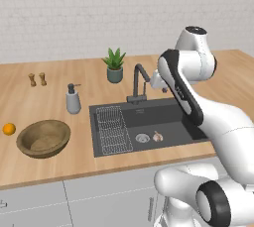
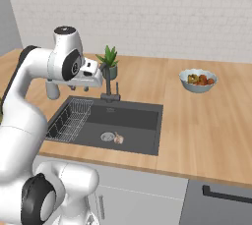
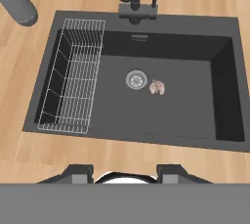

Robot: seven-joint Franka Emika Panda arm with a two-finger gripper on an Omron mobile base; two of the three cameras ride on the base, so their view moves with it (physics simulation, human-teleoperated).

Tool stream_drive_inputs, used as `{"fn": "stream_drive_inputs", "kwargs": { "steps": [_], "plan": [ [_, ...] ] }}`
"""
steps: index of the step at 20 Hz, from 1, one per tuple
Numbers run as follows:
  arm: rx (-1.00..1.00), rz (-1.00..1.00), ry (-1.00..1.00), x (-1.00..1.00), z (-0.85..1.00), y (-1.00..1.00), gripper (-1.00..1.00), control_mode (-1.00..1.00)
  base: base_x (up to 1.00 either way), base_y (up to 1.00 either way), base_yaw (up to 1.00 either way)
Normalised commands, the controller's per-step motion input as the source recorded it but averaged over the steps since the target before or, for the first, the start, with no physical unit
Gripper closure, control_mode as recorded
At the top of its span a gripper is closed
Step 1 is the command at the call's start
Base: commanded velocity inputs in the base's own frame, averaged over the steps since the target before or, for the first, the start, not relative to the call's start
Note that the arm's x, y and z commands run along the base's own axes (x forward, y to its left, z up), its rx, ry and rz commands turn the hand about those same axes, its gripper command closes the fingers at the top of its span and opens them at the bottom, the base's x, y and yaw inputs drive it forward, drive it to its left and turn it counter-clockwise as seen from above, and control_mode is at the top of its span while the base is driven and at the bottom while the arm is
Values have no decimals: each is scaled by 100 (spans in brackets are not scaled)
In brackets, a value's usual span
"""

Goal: Pick the garlic from the sink and place it in the bowl. Then pick the bowl and place it in the microwave. Then close the microwave door and press the start button.

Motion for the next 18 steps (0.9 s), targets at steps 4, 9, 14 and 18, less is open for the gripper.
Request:
{"fn": "stream_drive_inputs", "kwargs": {
  "steps": [4, 9, 14, 18],
  "plan": [
    [0, 0, -4, -36, 0, -2, -100, -100, 0, 0, 0],
    [0, 0, 0, -90, -18, -20, -100, -100, 0, 0, 0],
    [1, 0, 4, -32, -51, -46, -100, -100, 0, 0, 0],
    [1, 0, 5, 1, -61, -49, -100, -100, 0, 0, 0]
  ]
}}
